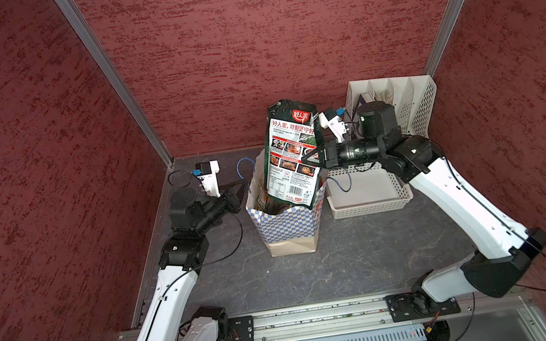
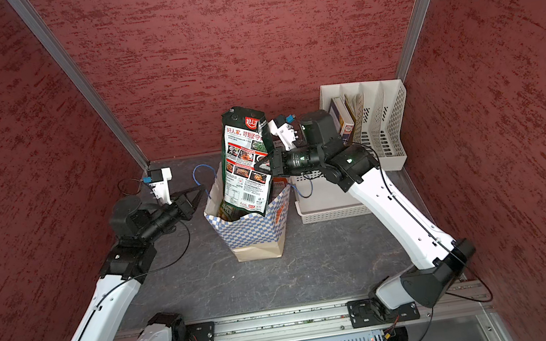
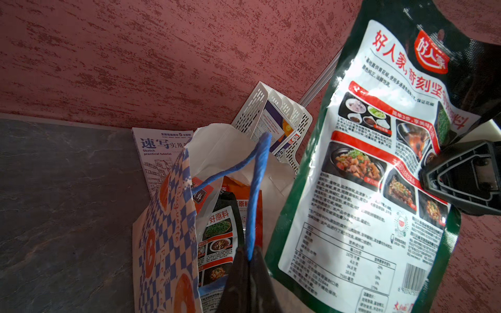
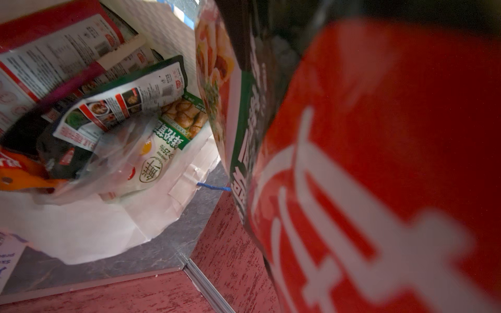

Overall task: Place the condiment packets inside the bag
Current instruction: Place the condiment packet in the paper bag.

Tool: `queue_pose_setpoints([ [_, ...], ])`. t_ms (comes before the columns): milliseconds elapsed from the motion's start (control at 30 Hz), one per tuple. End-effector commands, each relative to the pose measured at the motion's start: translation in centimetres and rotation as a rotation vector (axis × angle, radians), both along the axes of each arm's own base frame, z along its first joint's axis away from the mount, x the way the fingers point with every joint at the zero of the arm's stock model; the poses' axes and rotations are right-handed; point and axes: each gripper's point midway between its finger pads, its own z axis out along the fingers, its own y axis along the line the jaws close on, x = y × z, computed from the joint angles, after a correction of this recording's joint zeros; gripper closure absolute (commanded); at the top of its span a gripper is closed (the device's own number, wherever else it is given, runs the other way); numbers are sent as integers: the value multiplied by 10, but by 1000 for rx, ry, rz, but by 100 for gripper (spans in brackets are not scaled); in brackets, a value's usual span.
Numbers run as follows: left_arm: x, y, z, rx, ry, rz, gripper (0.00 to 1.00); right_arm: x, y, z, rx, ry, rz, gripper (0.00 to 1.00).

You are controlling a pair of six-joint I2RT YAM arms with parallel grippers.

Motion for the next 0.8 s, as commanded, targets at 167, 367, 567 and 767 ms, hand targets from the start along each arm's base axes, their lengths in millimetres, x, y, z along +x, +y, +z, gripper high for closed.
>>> queue_pose_setpoints([
  [167, -15, -5, 38, -3, -151, -40, 100, 14, 27, -19, -54, 61, 30, 100],
  [367, -15, -5, 38, -4, -149, -43, 100, 10, 29, -46, -97, 194, 47, 100],
  [567, -14, -6, 36, -3, -146, -46, 100, 8, 37, -66, -100, 324, 81, 100],
  [767, -14, -7, 34, -3, -143, -48, 100, 41, 47, -66, -93, 247, 23, 100],
])
